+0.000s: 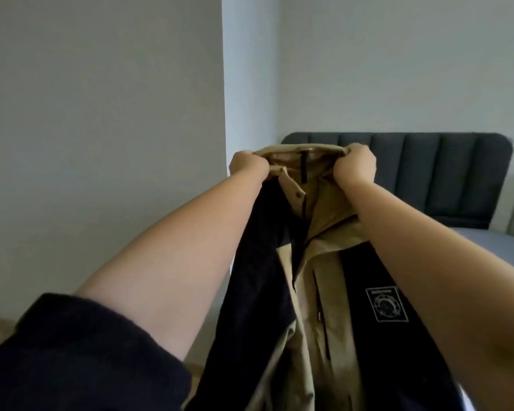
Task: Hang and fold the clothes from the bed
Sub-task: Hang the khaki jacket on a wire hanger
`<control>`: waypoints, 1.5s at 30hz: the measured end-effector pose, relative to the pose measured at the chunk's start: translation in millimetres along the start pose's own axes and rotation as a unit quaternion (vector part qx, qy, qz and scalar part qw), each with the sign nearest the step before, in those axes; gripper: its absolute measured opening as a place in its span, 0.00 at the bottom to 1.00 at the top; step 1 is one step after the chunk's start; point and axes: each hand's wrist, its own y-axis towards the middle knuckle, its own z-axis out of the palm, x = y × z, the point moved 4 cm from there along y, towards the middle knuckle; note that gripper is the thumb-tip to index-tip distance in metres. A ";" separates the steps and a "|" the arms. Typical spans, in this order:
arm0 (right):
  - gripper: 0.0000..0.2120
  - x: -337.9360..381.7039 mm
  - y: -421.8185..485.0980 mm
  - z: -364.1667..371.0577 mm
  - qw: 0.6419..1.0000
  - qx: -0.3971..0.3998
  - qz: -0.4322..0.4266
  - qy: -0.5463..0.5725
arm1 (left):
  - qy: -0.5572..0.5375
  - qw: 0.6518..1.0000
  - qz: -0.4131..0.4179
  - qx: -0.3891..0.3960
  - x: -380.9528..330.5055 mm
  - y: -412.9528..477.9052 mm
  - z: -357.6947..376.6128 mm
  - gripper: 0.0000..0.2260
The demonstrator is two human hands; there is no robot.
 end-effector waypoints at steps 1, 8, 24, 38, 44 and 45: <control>0.19 -11.5 -3.2 13.2 1.000 0.023 -0.017 0.003 | 0.006 0.999 0.024 0.031 17.1 3.9 13.5 0.18; 0.30 -158.7 -64.8 109.3 0.962 0.173 -0.069 -0.199 | 0.263 0.915 0.087 0.295 197.2 -32.5 95.4 0.35; 0.35 -407.6 -268.4 122.7 0.831 0.308 0.151 -0.437 | 0.709 0.623 -0.030 0.328 465.1 -124.8 42.8 0.27; 0.32 -447.0 -291.7 50.4 0.704 0.464 0.020 -0.538 | 0.620 0.485 0.149 0.598 465.7 -246.1 80.2 0.47; 0.23 -376.6 -314.7 61.6 0.858 0.305 -0.107 -0.399 | 0.501 0.689 0.151 0.501 449.2 -220.6 72.4 0.21; 0.24 -365.0 -333.7 67.3 0.868 0.314 -0.158 -0.350 | 0.459 0.734 0.112 0.488 446.9 -214.2 70.3 0.19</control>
